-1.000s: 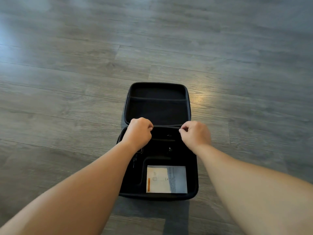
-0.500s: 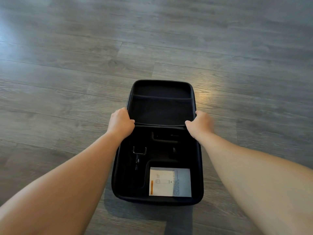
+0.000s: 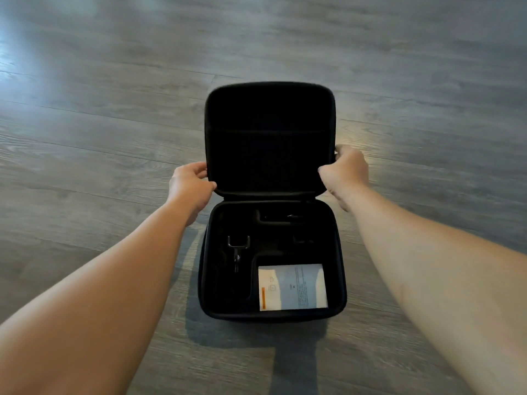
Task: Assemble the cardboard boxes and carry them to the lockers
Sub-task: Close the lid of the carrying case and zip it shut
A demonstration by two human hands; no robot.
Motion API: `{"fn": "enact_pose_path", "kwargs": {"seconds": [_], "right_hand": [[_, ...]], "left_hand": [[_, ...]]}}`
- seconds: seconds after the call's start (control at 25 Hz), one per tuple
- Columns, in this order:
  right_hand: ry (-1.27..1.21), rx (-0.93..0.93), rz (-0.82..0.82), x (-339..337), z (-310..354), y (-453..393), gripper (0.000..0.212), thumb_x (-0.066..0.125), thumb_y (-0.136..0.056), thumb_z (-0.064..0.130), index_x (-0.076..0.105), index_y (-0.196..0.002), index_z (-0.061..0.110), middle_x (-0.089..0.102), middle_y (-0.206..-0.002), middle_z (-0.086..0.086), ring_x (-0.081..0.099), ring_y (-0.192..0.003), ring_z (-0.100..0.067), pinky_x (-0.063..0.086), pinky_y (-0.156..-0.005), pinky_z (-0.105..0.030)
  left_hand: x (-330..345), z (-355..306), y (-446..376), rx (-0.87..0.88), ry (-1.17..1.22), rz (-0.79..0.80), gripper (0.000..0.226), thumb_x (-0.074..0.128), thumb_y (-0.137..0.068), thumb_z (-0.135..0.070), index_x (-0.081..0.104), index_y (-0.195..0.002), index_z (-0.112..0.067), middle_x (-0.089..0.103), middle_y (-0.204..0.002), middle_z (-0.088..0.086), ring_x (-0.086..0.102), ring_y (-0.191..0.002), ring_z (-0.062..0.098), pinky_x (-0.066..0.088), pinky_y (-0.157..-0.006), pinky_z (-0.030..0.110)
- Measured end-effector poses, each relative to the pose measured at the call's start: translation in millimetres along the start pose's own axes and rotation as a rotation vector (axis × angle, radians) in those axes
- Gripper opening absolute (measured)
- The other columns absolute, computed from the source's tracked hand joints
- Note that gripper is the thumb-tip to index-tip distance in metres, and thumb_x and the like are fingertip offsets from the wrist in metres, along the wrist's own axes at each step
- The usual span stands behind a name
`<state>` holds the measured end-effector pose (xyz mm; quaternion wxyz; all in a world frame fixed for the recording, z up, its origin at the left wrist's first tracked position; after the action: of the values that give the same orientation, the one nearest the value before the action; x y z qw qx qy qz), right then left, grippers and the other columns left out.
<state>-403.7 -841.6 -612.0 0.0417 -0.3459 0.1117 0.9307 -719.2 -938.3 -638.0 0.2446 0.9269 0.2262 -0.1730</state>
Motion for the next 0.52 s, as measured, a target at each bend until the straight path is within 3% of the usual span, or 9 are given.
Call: {"fn": "enact_pose_path", "kwargs": {"seconds": [0.12,0.2,0.28,0.36,0.44,0.52], "right_hand": [[-0.120,-0.098,0.015,-3,20,5,0.026,0.063,-0.078,0.010,0.073,-0.102,0.014,0.074,-0.093,-0.002,0.068,-0.088,-0.021,0.057,-0.070,-0.037],[-0.240,-0.177,0.048,-5,30,9,0.034,0.063,-0.076,0.013,0.073,-0.107,0.024,0.075,-0.100,0.006,0.070,-0.098,-0.015,0.060,-0.084,-0.046],[-0.345,-0.258,0.104,-6,39,12,0.045,0.064,-0.075,0.012,0.067,-0.112,0.036,0.075,-0.103,0.009,0.071,-0.100,-0.013,0.060,-0.087,-0.047],[-0.346,-0.274,0.112,-6,45,16,0.044,0.064,-0.076,0.011,0.066,-0.113,0.034,0.076,-0.098,0.005,0.073,-0.093,-0.016,0.060,-0.085,-0.048],[-0.249,-0.254,0.053,-11,45,18,0.025,0.066,-0.077,0.018,0.071,-0.102,0.022,0.075,-0.091,0.006,0.072,-0.088,-0.014,0.059,-0.085,-0.044],[-0.150,-0.240,0.016,-17,42,20,0.013,0.067,-0.077,0.023,0.071,-0.087,0.015,0.073,-0.082,0.006,0.069,-0.082,-0.016,0.057,-0.079,-0.040]], "left_hand": [[-12,-11,6,0.054,0.026,0.008,0.062,0.060,-0.088,0.009,0.056,-0.138,-0.027,0.071,-0.117,-0.008,0.066,-0.100,0.012,0.056,-0.085,0.033],[-23,-18,10,0.064,0.046,0.017,0.064,0.059,-0.091,0.008,0.051,-0.143,-0.028,0.069,-0.120,-0.006,0.065,-0.107,0.013,0.054,-0.092,0.036],[-32,-27,14,0.074,0.120,0.036,0.068,0.056,-0.093,0.010,0.044,-0.148,-0.028,0.067,-0.121,-0.002,0.064,-0.107,0.013,0.052,-0.095,0.035],[-37,-36,19,0.110,0.147,0.051,0.064,0.053,-0.093,0.012,0.048,-0.145,-0.026,0.070,-0.112,-0.005,0.066,-0.096,0.008,0.052,-0.091,0.031],[-39,-39,23,0.145,0.111,0.035,0.052,0.051,-0.093,0.011,0.062,-0.130,-0.024,0.073,-0.099,-0.012,0.066,-0.089,0.007,0.054,-0.092,0.035],[-46,-34,27,0.174,0.073,0.002,0.046,0.052,-0.091,0.011,0.073,-0.100,-0.029,0.074,-0.086,-0.016,0.066,-0.086,0.013,0.055,-0.094,0.044]]}}
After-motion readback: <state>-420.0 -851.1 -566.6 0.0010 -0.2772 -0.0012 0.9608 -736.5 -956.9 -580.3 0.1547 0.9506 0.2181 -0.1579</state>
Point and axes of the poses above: each hand's wrist, its own y-axis away from the middle knuckle, its own x-axis out of the palm, z = x × y, the point moved 6 cm from there along -y, towards the middle knuckle
